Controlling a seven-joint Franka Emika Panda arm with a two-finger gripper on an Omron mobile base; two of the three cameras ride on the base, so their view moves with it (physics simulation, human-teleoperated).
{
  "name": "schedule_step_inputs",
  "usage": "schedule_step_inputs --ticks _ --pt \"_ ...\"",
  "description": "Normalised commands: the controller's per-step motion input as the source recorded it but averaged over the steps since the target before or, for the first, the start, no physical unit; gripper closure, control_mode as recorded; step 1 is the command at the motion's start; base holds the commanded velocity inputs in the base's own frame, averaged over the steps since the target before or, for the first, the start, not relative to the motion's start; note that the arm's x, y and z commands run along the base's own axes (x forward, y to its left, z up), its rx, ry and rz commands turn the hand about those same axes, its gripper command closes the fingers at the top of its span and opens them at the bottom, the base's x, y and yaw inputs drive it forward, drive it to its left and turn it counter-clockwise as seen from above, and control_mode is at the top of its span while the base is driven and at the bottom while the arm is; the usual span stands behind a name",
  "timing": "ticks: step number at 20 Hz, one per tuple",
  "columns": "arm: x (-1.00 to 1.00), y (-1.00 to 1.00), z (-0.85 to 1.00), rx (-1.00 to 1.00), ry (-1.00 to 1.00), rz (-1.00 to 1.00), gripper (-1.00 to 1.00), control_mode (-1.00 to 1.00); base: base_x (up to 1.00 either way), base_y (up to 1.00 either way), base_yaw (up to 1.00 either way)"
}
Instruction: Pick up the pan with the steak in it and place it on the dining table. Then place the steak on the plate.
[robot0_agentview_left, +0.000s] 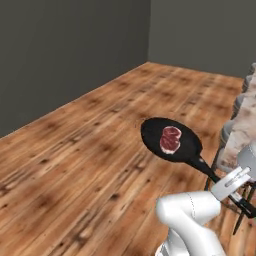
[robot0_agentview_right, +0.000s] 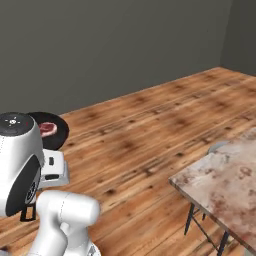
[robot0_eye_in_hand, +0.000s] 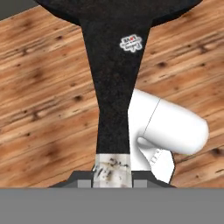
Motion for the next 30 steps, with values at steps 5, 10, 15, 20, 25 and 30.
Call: schedule_step_inputs --ticks 5,10,15,20,25,30 --pt "0.0 0.0 0.0 0.0 0.0 0.0 1.0 1.0 0.0 0.0 -0.5" --pt "0.0 0.0 0.0 0.0 0.0 0.0 1.0 1.0 0.0 0.0 -0.5" --pt "0.0 0.0 0.0 0.0 0.0 0.0 1.0 1.0 0.0 0.0 -0.5" --pt "0.0 0.0 0.0 0.0 0.0 0.0 1.0 1.0 0.0 0.0 -0.5" --pt "0.0 0.0 0.0 0.0 0.0 0.0 1.0 1.0 0.0 0.0 -0.5" --pt "0.0 0.0 0.0 0.0 0.0 0.0 1.0 1.0 0.0 0.0 -0.5"
